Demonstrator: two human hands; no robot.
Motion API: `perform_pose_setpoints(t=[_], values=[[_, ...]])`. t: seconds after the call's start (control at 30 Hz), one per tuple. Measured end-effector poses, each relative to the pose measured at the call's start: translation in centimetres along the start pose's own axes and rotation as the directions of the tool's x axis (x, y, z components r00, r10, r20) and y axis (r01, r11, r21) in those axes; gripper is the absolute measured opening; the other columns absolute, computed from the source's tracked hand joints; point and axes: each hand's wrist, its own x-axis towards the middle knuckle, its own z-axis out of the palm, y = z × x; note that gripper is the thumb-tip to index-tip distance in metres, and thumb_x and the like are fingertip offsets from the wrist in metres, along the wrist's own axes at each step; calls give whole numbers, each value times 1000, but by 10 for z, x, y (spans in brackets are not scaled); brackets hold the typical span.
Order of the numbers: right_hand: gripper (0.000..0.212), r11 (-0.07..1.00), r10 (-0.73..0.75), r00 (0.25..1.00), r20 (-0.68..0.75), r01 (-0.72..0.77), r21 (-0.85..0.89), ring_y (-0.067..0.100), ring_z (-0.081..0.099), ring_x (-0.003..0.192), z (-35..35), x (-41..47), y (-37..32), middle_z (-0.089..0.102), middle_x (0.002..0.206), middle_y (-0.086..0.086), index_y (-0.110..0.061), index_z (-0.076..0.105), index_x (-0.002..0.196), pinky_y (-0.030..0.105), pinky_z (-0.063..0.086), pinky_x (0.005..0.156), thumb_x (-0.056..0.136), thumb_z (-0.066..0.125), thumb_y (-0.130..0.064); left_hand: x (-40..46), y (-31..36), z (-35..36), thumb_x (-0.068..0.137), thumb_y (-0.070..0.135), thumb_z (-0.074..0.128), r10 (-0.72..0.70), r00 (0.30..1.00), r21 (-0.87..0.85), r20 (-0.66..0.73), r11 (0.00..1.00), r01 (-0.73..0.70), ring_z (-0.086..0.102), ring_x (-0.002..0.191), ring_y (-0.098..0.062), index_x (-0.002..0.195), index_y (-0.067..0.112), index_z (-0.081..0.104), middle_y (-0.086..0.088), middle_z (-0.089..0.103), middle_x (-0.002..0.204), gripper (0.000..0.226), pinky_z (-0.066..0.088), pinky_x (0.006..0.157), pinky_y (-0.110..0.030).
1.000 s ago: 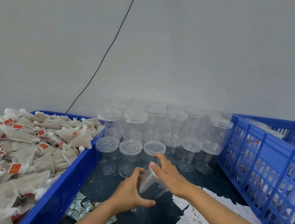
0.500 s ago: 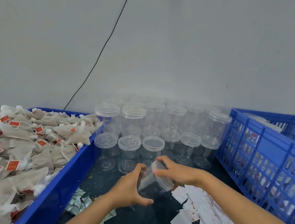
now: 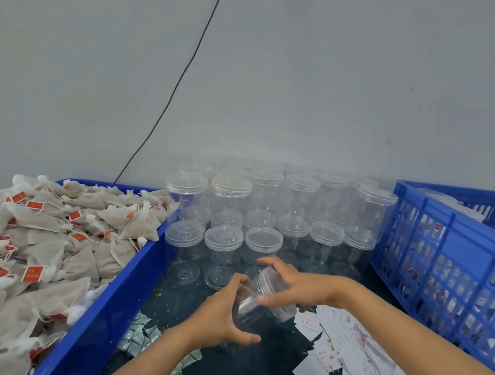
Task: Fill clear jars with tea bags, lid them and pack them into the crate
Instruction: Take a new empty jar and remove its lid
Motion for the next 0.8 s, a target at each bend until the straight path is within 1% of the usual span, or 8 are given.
perform_pose_setpoints(t=[0.1, 0.23, 0.37, 0.43, 0.5, 0.6, 0.73, 0.8], values=[[78, 998, 51, 997, -61, -50, 23, 30, 39, 130, 9, 6, 3, 21, 151, 6, -34, 13, 146, 42, 52, 94, 87, 62, -48, 1, -1, 1, 56, 54, 84, 0, 1000, -18, 0, 1000, 0, 53, 118, -6, 125, 44, 28, 17, 52, 129, 90, 48, 101, -32], [72, 987, -147, 987, -72, 142, -75, 17, 37, 124, 0, 4, 9, 31, 136, -5, -43, 32, 130, 26, 42, 95, 76, 77, -24, -2, -2, 1, 57, 49, 86, -3, 1000, -76, -30, 997, 1, 54, 116, -2, 122, 44, 31, 18, 54, 124, 86, 50, 96, -24], [78, 950, -305, 929, -209, 283, -130, 11, 34, 125, -8, 6, 17, 27, 131, -15, -49, 36, 122, 31, 40, 104, 67, 81, -18, -7, -12, -1, 63, 36, 89, -70, 995, -233, -75, 971, 51, 54, 117, 3, 122, 37, 34, 14, 54, 127, 81, 47, 87, -12], [76, 962, -264, 912, -313, 273, -16, 14, 38, 124, -7, 10, 25, 27, 132, -13, -51, 32, 116, 33, 46, 100, 68, 83, -21, -10, -19, -3, 65, 32, 89, -108, 991, -298, -80, 951, 80, 55, 116, 3, 122, 37, 34, 14, 53, 128, 80, 47, 86, -13], [74, 974, -171, 903, -393, 215, 70, 19, 46, 115, -1, 16, 37, 31, 129, -4, -45, 28, 111, 24, 53, 82, 68, 83, -23, -12, -23, -5, 64, 34, 89, -121, 990, -326, -70, 941, 92, 53, 118, 3, 122, 41, 34, 18, 51, 130, 80, 45, 87, -13], [69, 974, -43, 885, -464, 140, 179, 18, 47, 104, 16, 28, 59, 35, 121, 0, -29, 29, 107, 14, 48, 61, 67, 85, -22, -12, -25, -8, 60, 39, 90, -135, 989, -334, -53, 936, 110, 53, 121, -1, 121, 43, 34, 19, 52, 131, 82, 43, 96, -19], [66, 963, 27, 880, -473, 104, 249, 12, 49, 90, 41, 40, 82, 45, 111, 3, -23, 30, 100, 14, 44, 62, 67, 87, -24, -12, -30, -14, 55, 38, 93, -155, 987, -314, -40, 940, 135, 60, 114, -4, 119, 38, 38, 14, 57, 126, 84, 49, 95, -22], [66, 961, 39, 889, -455, 91, 259, 13, 52, 93, 51, 45, 88, 49, 111, 5, -24, 31, 98, 18, 47, 68, 65, 87, -28, -13, -34, -16, 52, 32, 94, -169, 984, -310, -51, 939, 146, 64, 108, -10, 118, 38, 40, 6, 59, 123, 85, 53, 93, -26]])
